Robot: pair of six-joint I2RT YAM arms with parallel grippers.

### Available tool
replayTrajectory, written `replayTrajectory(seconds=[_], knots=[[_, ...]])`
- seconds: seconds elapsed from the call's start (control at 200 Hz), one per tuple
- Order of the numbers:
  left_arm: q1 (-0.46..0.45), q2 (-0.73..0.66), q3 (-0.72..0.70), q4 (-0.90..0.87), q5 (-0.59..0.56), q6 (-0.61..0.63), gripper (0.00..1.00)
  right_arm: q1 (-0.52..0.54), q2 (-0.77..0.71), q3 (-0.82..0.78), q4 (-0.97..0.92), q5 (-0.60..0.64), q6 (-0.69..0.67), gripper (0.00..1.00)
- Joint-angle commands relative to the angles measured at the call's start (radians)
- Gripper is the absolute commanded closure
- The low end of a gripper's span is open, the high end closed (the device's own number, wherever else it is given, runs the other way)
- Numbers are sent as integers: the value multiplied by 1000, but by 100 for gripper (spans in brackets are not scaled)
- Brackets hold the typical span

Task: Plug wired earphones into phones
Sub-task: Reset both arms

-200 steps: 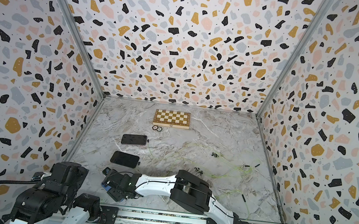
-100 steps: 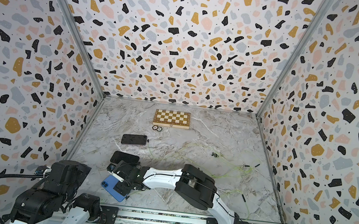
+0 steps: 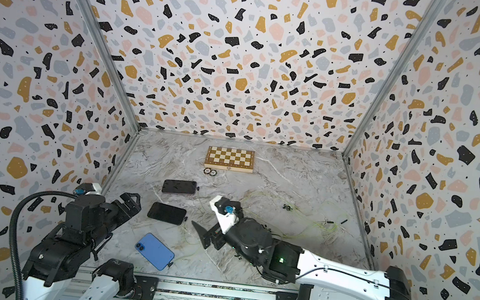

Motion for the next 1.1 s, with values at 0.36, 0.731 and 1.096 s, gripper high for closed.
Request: replayTrajectory(seconds=[0.36,0.731,1.096], knots=[[-4,86,-314,620,-98,635,1,-826,-371,-486,260,-5,-212,0],[26,444,-414,990,28,741,1,-1095,77,-569,568,-200,-165,0],[42,693,-541,1498,-80,791,1,-1201,350,-545,883,-395,-209,0]])
